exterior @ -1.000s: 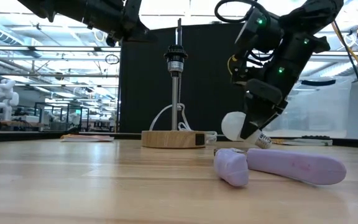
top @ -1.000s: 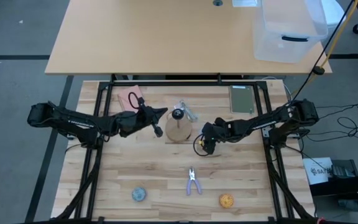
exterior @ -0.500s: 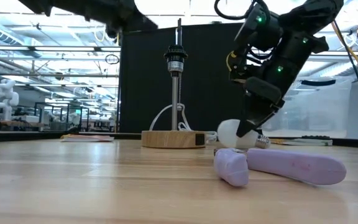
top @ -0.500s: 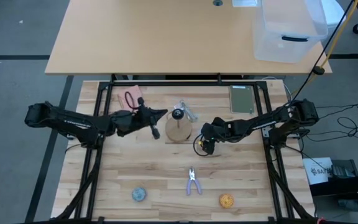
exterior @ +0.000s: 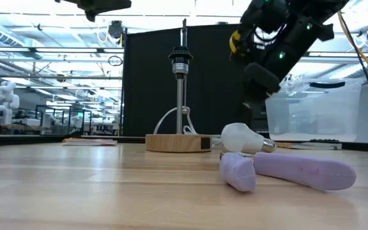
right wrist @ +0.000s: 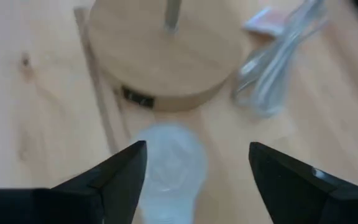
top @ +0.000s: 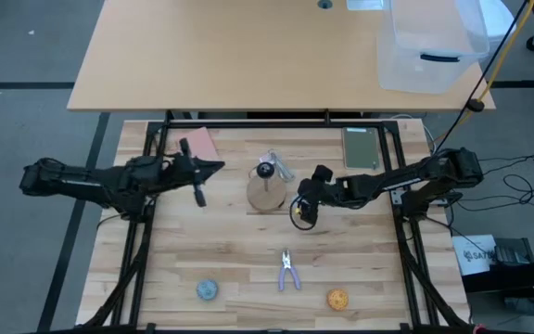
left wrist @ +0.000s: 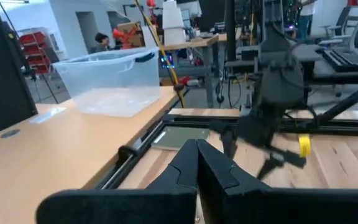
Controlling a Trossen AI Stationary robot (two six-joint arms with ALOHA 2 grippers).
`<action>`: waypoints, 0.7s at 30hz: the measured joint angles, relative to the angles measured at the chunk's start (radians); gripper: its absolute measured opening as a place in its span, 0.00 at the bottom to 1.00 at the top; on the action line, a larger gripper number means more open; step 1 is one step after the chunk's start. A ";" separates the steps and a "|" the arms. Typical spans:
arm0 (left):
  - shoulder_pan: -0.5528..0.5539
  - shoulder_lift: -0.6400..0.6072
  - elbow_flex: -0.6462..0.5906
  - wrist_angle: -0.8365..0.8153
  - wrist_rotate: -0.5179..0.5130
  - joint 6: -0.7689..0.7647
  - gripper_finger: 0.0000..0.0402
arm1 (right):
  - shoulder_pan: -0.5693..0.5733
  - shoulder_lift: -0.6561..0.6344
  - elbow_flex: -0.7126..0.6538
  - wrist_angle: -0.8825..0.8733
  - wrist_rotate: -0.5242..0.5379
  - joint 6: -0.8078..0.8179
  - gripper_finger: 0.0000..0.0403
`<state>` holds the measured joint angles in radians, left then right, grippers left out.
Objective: Screw lightbulb
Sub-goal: Return to Home Position
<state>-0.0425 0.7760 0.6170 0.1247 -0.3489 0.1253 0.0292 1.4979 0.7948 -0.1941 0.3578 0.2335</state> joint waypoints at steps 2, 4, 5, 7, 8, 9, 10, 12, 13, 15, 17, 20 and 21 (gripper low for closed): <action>0.000 -0.041 -0.039 -0.006 0.000 -0.001 0.00 | 0.000 -0.025 0.000 0.023 0.023 -0.038 0.62; 0.002 -0.080 -0.089 0.004 0.000 -0.007 0.00 | 0.004 -0.052 -0.006 0.065 0.044 -0.081 0.53; 0.005 -0.099 -0.118 0.007 0.000 -0.014 0.00 | 0.005 -0.067 -0.013 0.099 0.044 -0.108 0.48; 0.006 -0.133 -0.176 0.033 0.000 -0.030 0.00 | 0.008 -0.098 -0.037 0.171 0.042 -0.155 0.36; 0.006 -0.151 -0.202 0.051 0.000 -0.034 0.00 | 0.008 -0.116 -0.054 0.206 0.040 -0.178 0.29; 0.006 -0.167 -0.226 0.061 0.000 -0.034 0.00 | 0.008 -0.134 -0.075 0.239 0.039 -0.202 0.23; 0.006 -0.183 -0.253 0.063 0.000 -0.032 0.00 | 0.008 -0.154 -0.097 0.272 0.039 -0.222 0.16; 0.006 -0.215 -0.294 0.071 0.000 -0.026 0.00 | 0.008 -0.198 -0.155 0.344 0.039 -0.264 0.05; 0.006 -0.230 -0.309 0.071 0.000 -0.021 0.00 | 0.008 -0.225 -0.189 0.382 0.037 -0.279 0.03; 0.006 -0.266 -0.329 0.068 0.004 -0.018 0.00 | 0.010 -0.282 -0.256 0.454 0.034 -0.293 0.03; 0.006 -0.302 -0.347 0.072 0.033 -0.011 0.00 | 0.012 -0.350 -0.328 0.504 0.023 -0.298 0.01; 0.006 -0.353 -0.383 0.071 0.084 0.015 0.00 | 0.012 -0.460 -0.444 0.608 -0.040 -0.305 0.00; 0.006 -0.367 -0.395 0.071 0.090 0.016 0.00 | 0.012 -0.498 -0.482 0.649 -0.066 -0.306 0.00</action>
<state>-0.0368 0.4092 0.2216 0.1953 -0.2584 0.1412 0.0410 1.0000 0.3129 0.4550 0.2919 -0.0728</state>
